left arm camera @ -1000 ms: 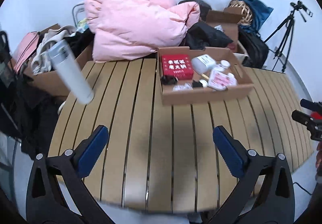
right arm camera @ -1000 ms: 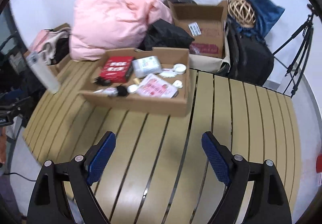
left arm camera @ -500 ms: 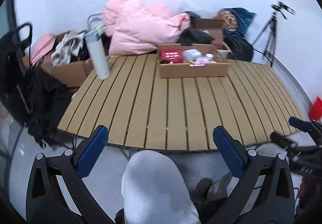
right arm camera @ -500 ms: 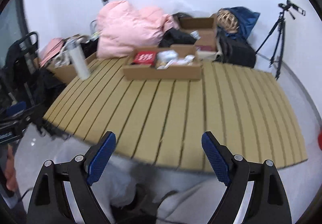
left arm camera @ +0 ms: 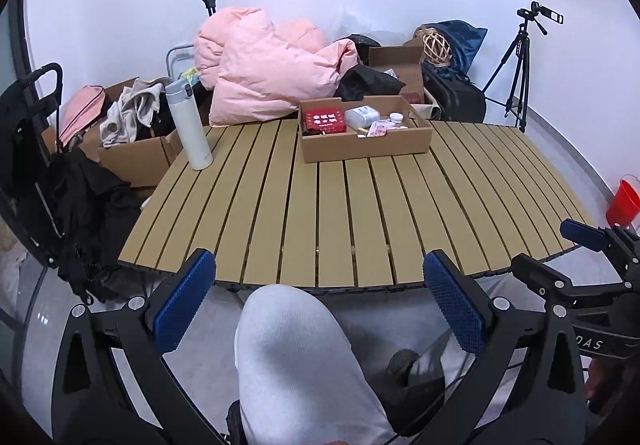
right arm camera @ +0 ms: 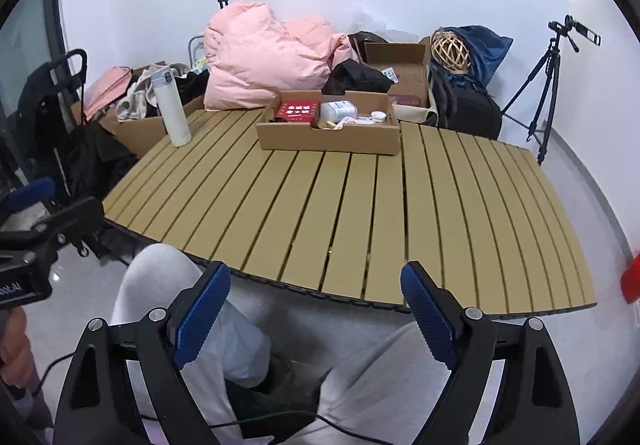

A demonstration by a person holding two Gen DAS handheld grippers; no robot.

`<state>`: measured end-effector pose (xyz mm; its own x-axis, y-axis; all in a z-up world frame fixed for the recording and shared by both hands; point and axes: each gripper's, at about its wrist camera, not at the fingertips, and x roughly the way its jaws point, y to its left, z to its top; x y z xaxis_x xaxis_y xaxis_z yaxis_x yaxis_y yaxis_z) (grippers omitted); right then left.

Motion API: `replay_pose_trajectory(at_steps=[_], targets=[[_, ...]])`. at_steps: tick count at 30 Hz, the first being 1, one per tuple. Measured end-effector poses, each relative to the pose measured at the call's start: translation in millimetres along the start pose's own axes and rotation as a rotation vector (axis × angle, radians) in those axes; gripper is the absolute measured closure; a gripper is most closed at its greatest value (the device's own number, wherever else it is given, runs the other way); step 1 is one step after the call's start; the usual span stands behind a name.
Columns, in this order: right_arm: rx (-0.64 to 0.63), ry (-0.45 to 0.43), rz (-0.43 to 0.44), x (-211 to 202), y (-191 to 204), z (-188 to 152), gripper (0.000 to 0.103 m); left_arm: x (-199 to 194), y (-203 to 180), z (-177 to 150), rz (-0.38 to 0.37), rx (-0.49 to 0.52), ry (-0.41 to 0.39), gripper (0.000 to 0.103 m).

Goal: Organize objects

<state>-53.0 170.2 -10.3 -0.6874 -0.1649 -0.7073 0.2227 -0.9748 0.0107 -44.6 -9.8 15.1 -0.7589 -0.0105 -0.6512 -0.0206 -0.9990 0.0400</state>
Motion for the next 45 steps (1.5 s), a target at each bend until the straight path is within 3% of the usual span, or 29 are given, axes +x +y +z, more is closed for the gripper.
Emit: replay_pose_trajectory(at_steps=[11, 34, 45], targets=[[0.040, 0.004, 0.030, 1.4, -7.6, -0.9, 0.013, 2.3, 1.1, -1.4, 0.001, -0.002, 0.013, 0.000], [0.002, 0.021, 0.056, 5.4, 0.8, -3.8, 0.013, 2.3, 0.2, -4.4, 0.002, 0.001, 0.011, 0.000], [0.006, 0.015, 0.026, 5.7, -1.5, -3.1, 0.013, 4.4, 0.8, -5.6, -0.001, 0.004, 0.019, 0.000]])
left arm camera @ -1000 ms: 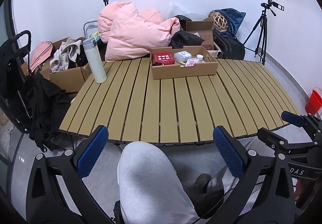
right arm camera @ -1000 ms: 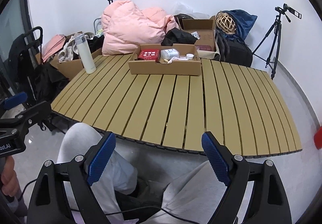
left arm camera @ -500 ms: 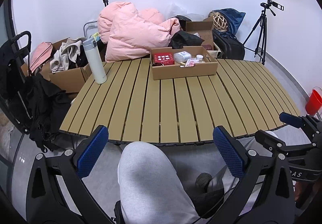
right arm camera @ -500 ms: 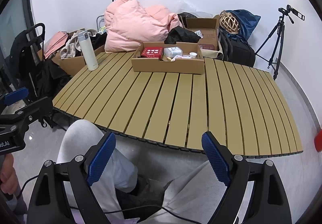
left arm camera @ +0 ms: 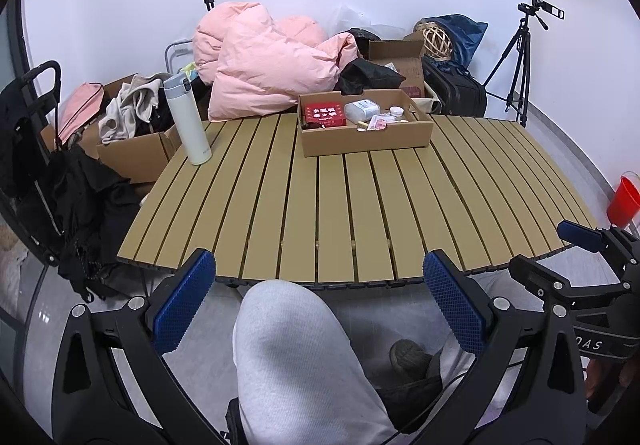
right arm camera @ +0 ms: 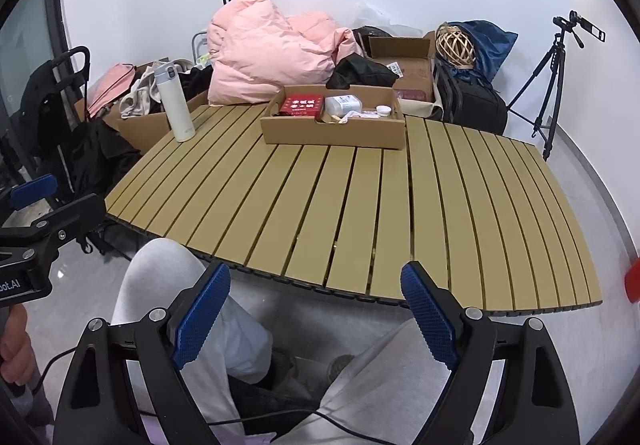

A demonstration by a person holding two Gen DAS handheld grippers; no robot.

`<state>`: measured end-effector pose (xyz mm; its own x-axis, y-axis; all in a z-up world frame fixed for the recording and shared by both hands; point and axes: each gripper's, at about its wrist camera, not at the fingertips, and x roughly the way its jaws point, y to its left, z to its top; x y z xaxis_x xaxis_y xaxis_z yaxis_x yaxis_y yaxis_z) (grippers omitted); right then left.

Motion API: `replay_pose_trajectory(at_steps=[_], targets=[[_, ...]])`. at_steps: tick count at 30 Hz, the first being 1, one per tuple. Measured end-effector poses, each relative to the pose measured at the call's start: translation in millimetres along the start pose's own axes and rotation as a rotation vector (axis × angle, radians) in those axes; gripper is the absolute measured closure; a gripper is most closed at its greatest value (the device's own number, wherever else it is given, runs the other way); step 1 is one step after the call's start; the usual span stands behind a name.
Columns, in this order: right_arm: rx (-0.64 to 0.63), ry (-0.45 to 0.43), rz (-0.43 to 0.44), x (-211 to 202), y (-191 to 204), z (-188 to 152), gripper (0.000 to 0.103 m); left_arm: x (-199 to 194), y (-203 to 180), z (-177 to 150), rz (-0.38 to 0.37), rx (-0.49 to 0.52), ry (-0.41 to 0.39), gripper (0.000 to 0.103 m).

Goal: Organize objects

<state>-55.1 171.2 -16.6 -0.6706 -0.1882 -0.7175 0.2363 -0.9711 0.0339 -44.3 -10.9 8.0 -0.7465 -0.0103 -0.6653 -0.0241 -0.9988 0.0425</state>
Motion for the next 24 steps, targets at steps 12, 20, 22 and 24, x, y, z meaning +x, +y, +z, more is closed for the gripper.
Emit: replay_pose_trajectory(at_steps=[12, 20, 22, 24], targets=[[0.009, 0.016, 0.000, 3.6, -0.9, -2.0, 0.013, 3.1, 0.9, -0.1, -0.003, 0.001, 0.010, 0.000], [0.002, 0.019, 0.002, 4.9, 1.0, -2.4, 0.013, 2.2, 0.9, -1.2, -0.013, -0.002, 0.015, 0.000], [0.004, 0.018, 0.003, 5.1, 0.8, -2.3, 0.013, 2.3, 1.6, -1.7, -0.029, -0.008, 0.021, 0.000], [0.005, 0.019, 0.002, 5.4, 0.5, -2.5, 0.013, 2.2, 2.7, -0.8, -0.055, -0.015, 0.027, 0.000]])
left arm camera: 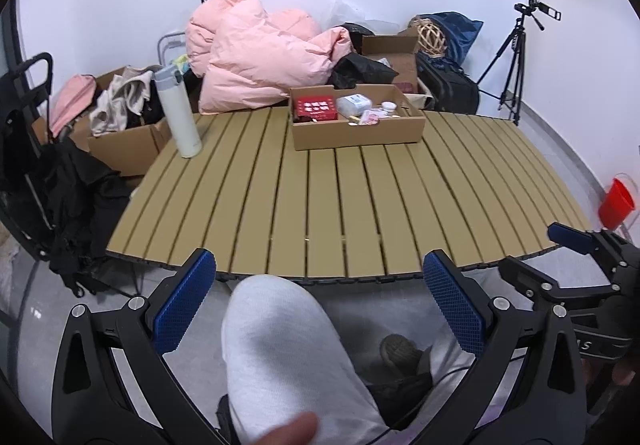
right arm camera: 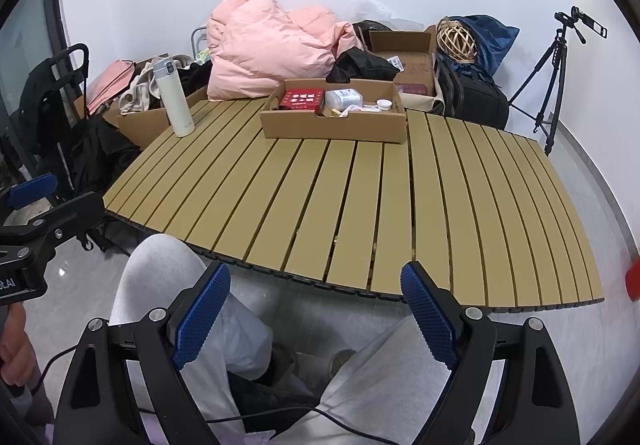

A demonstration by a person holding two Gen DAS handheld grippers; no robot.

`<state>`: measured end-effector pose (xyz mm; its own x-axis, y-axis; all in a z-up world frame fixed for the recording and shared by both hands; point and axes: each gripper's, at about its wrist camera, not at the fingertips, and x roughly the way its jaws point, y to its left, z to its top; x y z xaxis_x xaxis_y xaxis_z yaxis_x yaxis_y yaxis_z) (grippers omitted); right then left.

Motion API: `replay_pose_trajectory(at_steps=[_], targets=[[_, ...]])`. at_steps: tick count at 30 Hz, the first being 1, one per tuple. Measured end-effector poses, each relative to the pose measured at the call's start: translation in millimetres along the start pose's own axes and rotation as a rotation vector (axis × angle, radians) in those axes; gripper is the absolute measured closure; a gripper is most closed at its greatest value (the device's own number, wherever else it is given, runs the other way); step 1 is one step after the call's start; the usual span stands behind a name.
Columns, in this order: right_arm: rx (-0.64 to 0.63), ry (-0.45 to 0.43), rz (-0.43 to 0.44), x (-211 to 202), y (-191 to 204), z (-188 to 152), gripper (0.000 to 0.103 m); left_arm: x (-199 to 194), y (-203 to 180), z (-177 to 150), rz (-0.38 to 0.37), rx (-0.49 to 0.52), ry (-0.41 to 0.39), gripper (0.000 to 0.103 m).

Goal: Organize objects

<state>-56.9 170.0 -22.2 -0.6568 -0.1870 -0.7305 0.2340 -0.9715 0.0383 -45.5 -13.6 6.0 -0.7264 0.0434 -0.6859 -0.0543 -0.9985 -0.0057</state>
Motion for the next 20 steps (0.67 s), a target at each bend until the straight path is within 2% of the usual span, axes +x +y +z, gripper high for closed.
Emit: replay_pose_trajectory(at_steps=[10, 20], targets=[[0.000, 0.008, 0.003, 3, 1, -1, 0.013, 5, -4, 0, 0.016, 0.010, 0.017, 0.000], [0.023, 0.071, 0.005, 30, -3, -10, 0.013, 37, -6, -5, 0.006, 0.023, 0.088, 0.000]])
